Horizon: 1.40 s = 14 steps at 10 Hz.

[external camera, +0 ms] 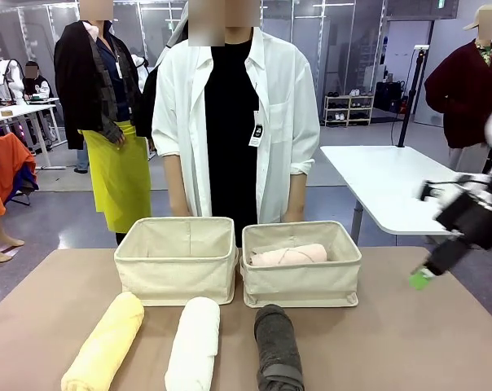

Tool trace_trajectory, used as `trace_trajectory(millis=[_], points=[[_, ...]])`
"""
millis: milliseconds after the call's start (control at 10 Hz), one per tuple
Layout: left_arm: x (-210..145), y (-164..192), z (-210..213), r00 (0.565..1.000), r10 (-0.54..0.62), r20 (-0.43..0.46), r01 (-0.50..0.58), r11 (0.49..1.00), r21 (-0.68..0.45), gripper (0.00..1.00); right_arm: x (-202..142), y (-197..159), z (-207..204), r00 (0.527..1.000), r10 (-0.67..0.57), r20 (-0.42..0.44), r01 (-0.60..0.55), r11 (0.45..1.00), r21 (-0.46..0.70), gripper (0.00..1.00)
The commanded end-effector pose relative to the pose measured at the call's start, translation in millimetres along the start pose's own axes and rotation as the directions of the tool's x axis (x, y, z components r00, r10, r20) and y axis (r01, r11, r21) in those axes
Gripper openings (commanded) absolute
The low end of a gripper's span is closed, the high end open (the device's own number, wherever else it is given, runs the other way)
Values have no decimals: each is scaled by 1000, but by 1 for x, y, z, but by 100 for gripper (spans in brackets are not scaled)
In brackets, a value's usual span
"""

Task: Divide the towels into two baskets.
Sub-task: Pick up one hotel-folded towel from the bottom of the table and place it in the Fabric basket indicated by the person.

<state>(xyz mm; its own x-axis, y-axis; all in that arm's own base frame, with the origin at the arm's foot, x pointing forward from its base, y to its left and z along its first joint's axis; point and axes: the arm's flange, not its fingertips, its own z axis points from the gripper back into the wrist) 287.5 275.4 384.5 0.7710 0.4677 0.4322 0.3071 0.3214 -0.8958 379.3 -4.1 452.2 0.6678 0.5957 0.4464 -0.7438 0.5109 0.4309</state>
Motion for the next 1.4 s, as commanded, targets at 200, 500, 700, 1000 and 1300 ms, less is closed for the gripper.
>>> trace_trajectory(millis=[200,500,700,1000,1300], points=[[-1,-1,3,1000,-2,6,2,1000,-7,100,-132,-50,30,919,-264,291,179,941,288,100],[-1,-1,3,1000,-2,6,2,1000,-7,100,-190,-67,42,878,-353,323,204,886,416,100],[-1,-1,3,1000,-2,6,2,1000,-7,100,-222,-78,47,846,-437,306,263,840,474,100],[-1,-1,3,1000,-2,6,2,1000,-7,100,-217,-67,40,852,-424,307,261,853,452,100],[-1,-1,3,1000,-2,6,2,1000,-7,100,-217,-67,40,852,-424,307,261,853,452,100]])
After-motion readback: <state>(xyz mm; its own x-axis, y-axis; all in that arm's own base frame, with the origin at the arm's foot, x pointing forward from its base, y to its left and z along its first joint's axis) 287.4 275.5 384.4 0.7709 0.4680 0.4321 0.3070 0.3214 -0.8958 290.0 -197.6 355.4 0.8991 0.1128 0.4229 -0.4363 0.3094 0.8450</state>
